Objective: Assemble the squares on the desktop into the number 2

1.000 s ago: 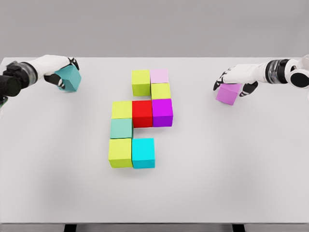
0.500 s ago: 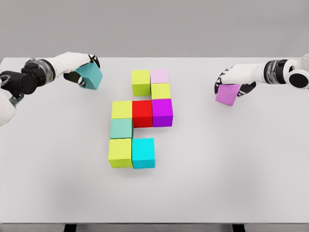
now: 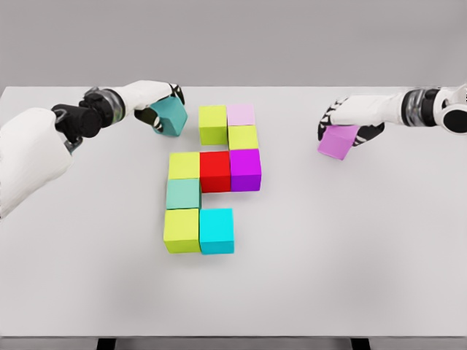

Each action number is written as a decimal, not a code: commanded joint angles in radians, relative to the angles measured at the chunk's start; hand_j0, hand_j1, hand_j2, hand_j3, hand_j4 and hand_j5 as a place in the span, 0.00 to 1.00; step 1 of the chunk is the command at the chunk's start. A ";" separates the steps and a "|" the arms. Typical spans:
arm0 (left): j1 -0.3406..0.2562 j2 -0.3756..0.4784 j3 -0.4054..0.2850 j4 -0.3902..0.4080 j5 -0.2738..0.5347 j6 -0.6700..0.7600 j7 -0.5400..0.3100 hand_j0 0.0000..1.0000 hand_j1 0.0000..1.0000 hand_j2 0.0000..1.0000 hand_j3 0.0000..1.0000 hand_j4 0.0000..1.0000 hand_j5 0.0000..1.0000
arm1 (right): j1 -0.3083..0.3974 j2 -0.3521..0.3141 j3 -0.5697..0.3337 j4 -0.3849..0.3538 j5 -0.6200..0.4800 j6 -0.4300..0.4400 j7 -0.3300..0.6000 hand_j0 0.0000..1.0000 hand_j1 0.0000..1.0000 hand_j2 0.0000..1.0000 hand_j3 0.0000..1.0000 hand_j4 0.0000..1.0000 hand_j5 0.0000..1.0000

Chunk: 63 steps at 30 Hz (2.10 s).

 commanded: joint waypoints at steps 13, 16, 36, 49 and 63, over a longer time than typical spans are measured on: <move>-0.015 0.015 -0.010 -0.010 0.053 -0.005 -0.036 0.43 0.43 0.43 0.43 0.43 0.43 | 0.054 -0.164 0.039 -0.379 -0.158 0.004 0.000 0.62 0.62 0.62 0.62 0.62 0.62; -0.017 0.029 -0.012 -0.031 0.061 -0.004 -0.039 0.43 0.43 0.43 0.43 0.43 0.43 | 0.057 -0.169 0.059 -0.410 -0.172 0.004 0.000 0.62 0.62 0.62 0.62 0.62 0.62; -0.017 -0.012 -0.016 -0.017 0.059 0.078 -0.030 0.45 0.45 0.45 0.45 0.45 0.45 | 0.101 -0.223 0.188 -0.579 -0.288 0.004 0.000 0.62 0.62 0.62 0.62 0.62 0.62; -0.014 -0.016 -0.016 -0.010 0.053 0.078 -0.005 0.83 0.83 0.83 0.83 0.83 0.83 | 0.101 -0.175 0.188 -0.612 -0.287 0.004 0.000 0.62 0.62 0.62 0.62 0.62 0.62; -0.037 0.049 -0.015 -0.040 0.087 0.082 -0.007 1.00 1.00 1.00 1.00 1.00 1.00 | 0.107 -0.144 0.183 -0.571 -0.279 0.004 0.000 0.62 0.62 0.62 0.62 0.62 0.62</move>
